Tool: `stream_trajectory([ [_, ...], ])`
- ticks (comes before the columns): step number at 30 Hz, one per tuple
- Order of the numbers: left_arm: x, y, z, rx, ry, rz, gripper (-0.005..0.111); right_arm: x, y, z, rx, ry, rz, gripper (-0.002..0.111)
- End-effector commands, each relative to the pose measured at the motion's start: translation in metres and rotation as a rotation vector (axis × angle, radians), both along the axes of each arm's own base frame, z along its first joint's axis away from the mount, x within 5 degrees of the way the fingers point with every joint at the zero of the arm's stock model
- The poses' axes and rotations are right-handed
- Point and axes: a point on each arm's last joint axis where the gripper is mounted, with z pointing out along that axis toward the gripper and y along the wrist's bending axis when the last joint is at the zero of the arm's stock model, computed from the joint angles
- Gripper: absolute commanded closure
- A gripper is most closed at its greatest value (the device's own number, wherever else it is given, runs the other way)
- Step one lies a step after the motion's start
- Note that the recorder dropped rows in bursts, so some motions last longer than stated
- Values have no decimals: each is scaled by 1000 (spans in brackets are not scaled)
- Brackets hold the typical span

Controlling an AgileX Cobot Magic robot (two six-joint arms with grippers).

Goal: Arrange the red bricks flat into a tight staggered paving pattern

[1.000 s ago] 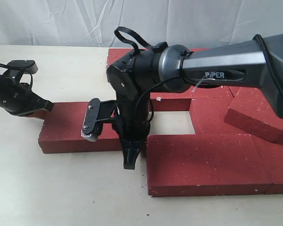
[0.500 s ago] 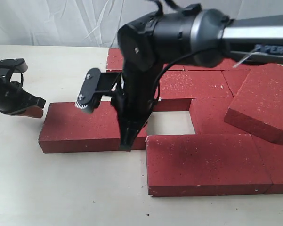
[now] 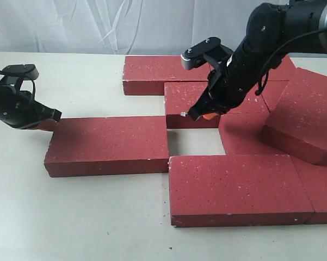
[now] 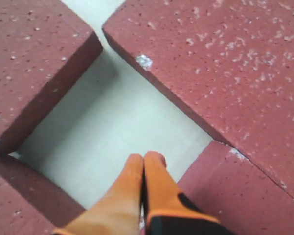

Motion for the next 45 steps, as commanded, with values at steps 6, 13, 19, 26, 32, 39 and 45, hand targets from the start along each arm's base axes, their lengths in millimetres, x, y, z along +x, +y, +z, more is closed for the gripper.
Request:
stream_trajectory([
  [6, 1, -1, 1, 2, -12, 21, 107, 2, -5, -5, 11, -102, 5, 109],
  [13, -2, -12, 1, -22, 13, -27, 107, 3, -6, -5, 1, -107, 12, 109],
  [19, -2, -25, 1, -21, 7, -54, 107, 3, -7, -5, -13, -113, 23, 109],
  [26, -3, -38, 2, -21, 4, -84, 107, 3, -6, -5, -9, -116, 20, 109],
  [32, -2, -43, 1, -2, -16, -87, 107, 3, -5, -5, -2, -113, 16, 109],
  [39, -1, -42, 1, 9, -26, -81, 107, -36, 32, -7, 114, 62, 444, 109],
  [45, -1, -42, 1, 6, -23, -83, 107, -61, 60, -9, 126, 90, 662, 109],
])
